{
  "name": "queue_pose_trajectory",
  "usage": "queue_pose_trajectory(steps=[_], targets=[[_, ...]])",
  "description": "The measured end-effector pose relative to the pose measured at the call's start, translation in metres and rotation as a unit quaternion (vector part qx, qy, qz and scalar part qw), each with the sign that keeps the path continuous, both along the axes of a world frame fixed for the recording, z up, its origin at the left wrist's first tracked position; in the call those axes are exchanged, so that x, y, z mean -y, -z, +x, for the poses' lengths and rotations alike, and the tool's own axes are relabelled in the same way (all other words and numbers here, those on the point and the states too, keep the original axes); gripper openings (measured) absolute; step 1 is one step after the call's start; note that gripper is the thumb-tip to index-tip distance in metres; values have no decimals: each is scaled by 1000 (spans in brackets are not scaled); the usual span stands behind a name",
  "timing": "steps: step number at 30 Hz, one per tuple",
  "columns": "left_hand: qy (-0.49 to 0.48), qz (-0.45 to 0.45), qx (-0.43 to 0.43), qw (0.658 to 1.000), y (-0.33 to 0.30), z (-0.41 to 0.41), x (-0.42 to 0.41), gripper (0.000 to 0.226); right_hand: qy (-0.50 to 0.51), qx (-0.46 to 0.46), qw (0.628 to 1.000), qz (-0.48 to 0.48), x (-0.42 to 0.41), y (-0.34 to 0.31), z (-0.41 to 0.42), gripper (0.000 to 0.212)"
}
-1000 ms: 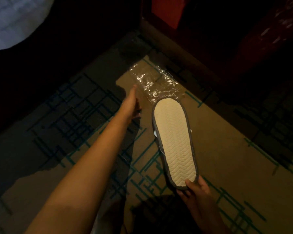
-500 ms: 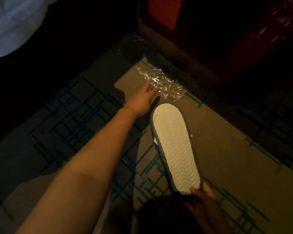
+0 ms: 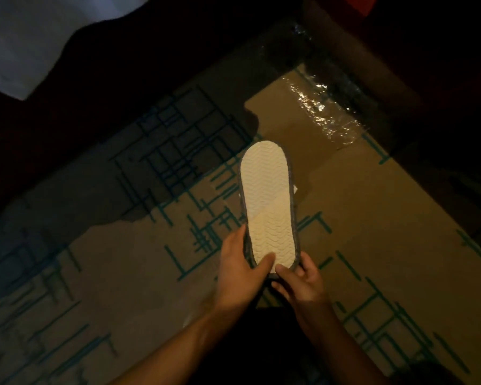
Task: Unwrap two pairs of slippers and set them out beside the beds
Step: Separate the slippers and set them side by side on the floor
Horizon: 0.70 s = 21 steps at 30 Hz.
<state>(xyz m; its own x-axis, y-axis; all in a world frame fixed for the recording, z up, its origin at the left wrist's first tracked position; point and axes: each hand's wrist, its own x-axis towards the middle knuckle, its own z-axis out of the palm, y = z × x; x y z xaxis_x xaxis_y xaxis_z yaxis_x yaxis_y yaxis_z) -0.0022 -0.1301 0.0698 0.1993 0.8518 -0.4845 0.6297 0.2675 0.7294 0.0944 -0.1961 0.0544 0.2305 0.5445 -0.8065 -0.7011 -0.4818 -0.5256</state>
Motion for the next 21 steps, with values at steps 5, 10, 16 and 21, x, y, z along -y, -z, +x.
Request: queue_pose_trajectory(steps=[5, 10, 16, 21], targets=[[11, -15, -35, 999, -9, 5, -3, 88, -67, 92, 993, 18, -12, 4, -11, 41], [70, 9, -53, 996, -3, -4, -29, 81, -119, 95, 988, 28, -21, 5, -24, 42], [-24, -79, 53, 995, 11, -34, -15, 71, -113, 38, 993, 5, -20, 19, -39, 26], [-69, -138, 118, 981, 17, -44, -10, 47, -69, 31, 997, 13, -18, 19, -48, 34]])
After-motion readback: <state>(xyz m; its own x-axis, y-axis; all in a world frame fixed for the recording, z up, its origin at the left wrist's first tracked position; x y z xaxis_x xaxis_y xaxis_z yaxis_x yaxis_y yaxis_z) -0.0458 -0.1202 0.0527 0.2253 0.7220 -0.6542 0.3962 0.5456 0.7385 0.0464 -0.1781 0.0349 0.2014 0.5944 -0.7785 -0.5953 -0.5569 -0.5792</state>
